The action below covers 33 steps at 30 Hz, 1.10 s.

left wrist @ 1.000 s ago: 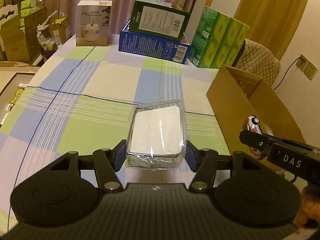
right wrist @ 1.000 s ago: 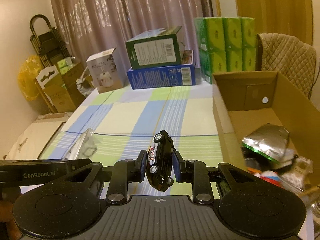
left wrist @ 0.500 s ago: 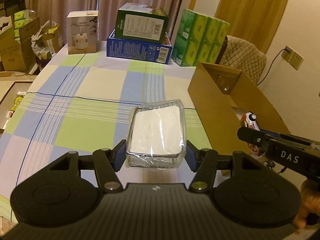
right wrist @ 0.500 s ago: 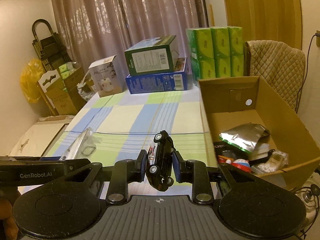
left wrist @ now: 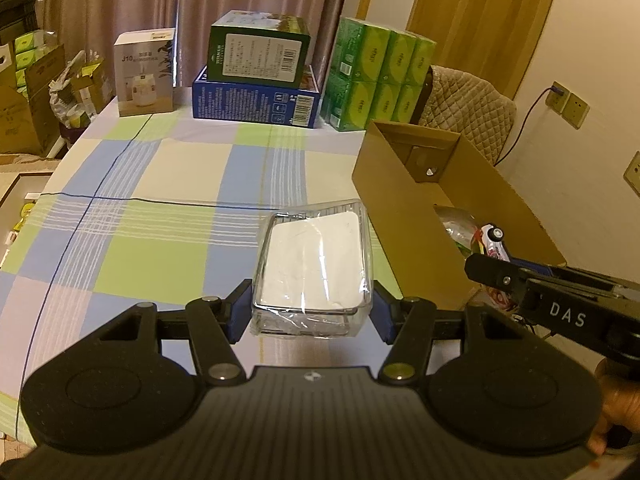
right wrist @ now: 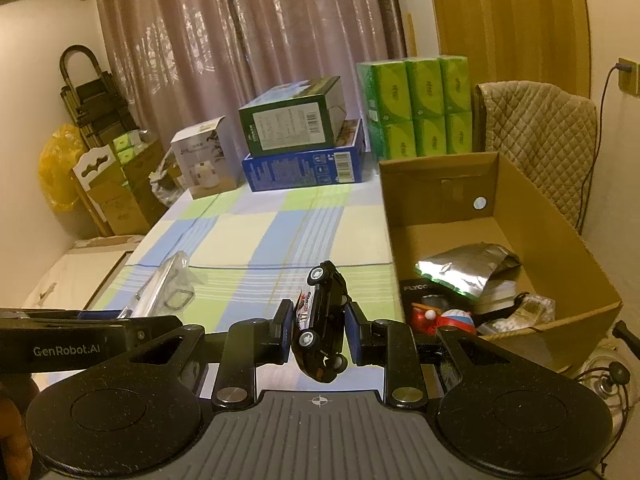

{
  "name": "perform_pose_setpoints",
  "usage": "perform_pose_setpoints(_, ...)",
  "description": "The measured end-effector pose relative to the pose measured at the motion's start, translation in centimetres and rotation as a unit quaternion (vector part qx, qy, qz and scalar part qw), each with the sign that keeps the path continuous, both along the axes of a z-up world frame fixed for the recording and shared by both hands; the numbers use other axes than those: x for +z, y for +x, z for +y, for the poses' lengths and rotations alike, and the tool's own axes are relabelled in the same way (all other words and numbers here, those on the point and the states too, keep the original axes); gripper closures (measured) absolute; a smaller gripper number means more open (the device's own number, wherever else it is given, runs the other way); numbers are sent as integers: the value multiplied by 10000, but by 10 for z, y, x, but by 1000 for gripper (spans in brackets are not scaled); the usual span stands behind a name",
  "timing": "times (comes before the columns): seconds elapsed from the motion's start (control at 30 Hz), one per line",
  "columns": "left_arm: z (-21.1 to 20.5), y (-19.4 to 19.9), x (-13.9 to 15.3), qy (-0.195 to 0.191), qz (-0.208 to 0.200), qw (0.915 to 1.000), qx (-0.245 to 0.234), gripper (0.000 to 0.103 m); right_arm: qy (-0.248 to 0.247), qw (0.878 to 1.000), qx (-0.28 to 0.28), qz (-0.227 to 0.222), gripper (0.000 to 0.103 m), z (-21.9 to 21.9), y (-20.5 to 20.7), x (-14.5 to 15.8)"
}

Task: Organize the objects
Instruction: 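Carry the plastic box with the left tool while the right tool carries the toy car toward the cardboard box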

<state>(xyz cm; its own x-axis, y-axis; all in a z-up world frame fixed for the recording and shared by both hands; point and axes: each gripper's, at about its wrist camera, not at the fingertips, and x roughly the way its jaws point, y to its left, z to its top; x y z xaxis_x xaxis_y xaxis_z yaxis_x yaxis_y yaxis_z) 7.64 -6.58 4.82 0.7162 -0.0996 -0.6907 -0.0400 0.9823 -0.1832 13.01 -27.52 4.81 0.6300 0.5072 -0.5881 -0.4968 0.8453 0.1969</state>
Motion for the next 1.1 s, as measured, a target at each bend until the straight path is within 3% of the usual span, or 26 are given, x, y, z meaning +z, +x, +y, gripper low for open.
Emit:
perform_pose_setpoints(0.53,-57,25,18,-158,-123,9982,-574,48,-236,9977,-584,-243,79,-65,12,16)
perform_pose_setpoints(1.1,-130,98,30,-529,-61,9922,-1131,48,-275,9946,-995,-133,79,-134,70,24)
